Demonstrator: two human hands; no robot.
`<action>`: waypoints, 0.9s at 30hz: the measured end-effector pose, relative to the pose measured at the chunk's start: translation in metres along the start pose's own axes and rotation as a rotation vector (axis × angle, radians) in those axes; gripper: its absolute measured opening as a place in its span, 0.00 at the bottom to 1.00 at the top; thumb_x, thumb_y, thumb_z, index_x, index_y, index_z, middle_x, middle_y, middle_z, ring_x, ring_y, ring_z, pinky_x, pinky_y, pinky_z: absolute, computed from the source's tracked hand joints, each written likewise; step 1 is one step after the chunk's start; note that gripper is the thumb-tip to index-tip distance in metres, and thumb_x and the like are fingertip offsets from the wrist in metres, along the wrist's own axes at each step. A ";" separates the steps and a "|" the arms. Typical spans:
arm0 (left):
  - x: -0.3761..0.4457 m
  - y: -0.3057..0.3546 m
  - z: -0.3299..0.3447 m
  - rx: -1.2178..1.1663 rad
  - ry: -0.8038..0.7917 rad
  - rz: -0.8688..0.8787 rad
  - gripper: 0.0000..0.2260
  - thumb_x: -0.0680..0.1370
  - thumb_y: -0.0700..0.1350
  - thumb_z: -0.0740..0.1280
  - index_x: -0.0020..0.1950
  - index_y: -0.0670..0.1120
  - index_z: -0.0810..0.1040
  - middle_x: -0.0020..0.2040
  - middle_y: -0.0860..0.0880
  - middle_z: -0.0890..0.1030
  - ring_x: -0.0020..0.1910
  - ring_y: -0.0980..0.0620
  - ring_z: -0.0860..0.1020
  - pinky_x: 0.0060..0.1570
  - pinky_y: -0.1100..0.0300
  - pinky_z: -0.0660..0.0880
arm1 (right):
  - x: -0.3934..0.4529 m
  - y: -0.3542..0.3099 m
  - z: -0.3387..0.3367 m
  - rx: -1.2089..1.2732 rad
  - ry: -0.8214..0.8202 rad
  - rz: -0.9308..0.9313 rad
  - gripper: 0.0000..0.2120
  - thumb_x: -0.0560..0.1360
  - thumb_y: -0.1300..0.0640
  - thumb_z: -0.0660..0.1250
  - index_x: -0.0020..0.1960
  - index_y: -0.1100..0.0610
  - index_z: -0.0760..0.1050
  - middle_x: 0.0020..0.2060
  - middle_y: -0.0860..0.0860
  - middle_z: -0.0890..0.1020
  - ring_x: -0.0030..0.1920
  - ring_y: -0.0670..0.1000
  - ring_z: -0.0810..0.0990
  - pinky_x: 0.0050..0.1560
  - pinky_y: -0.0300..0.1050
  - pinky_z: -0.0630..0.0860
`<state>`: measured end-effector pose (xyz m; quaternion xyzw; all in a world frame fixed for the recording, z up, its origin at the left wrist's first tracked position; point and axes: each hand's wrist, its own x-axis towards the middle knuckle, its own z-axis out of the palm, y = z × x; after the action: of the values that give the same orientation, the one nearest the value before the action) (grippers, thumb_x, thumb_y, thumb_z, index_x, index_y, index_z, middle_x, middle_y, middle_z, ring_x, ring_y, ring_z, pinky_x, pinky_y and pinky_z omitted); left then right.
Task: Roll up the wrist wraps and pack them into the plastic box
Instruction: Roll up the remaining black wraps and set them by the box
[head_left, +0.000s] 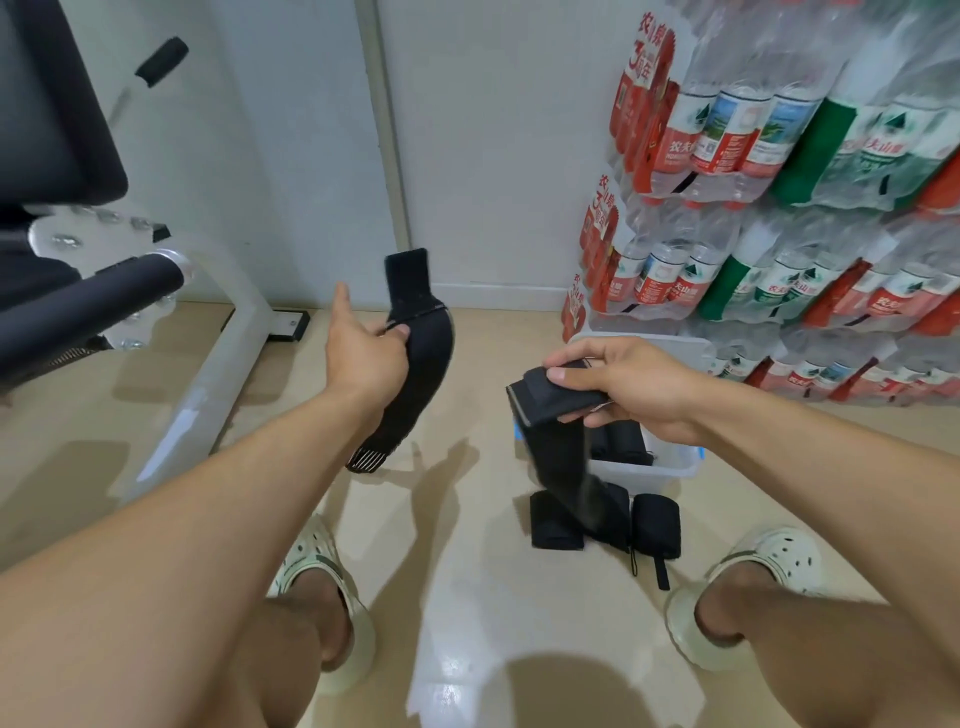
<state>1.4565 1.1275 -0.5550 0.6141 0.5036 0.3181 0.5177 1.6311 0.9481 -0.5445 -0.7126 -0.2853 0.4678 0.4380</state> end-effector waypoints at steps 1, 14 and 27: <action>-0.002 0.001 0.001 -0.009 -0.023 0.010 0.35 0.82 0.40 0.66 0.83 0.53 0.50 0.56 0.51 0.80 0.54 0.55 0.77 0.57 0.66 0.69 | -0.002 -0.003 0.000 0.001 -0.053 -0.023 0.13 0.78 0.57 0.72 0.61 0.51 0.78 0.50 0.52 0.88 0.45 0.52 0.88 0.38 0.38 0.80; -0.012 0.003 0.010 -0.169 -0.371 -0.012 0.10 0.81 0.37 0.67 0.63 0.42 0.79 0.50 0.49 0.87 0.42 0.54 0.85 0.40 0.61 0.80 | 0.000 0.007 -0.014 -0.301 0.410 -0.181 0.19 0.72 0.42 0.77 0.48 0.58 0.86 0.42 0.49 0.88 0.42 0.47 0.85 0.51 0.49 0.82; -0.035 0.014 0.018 -0.184 -0.504 -0.041 0.07 0.79 0.37 0.70 0.55 0.44 0.77 0.46 0.44 0.85 0.35 0.52 0.81 0.37 0.54 0.79 | 0.000 0.006 0.010 -0.150 0.468 -0.343 0.16 0.79 0.50 0.71 0.66 0.48 0.77 0.57 0.42 0.84 0.58 0.46 0.83 0.63 0.52 0.80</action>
<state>1.4666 1.0894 -0.5421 0.6140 0.3400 0.1890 0.6868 1.6218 0.9491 -0.5514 -0.7730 -0.3265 0.1875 0.5105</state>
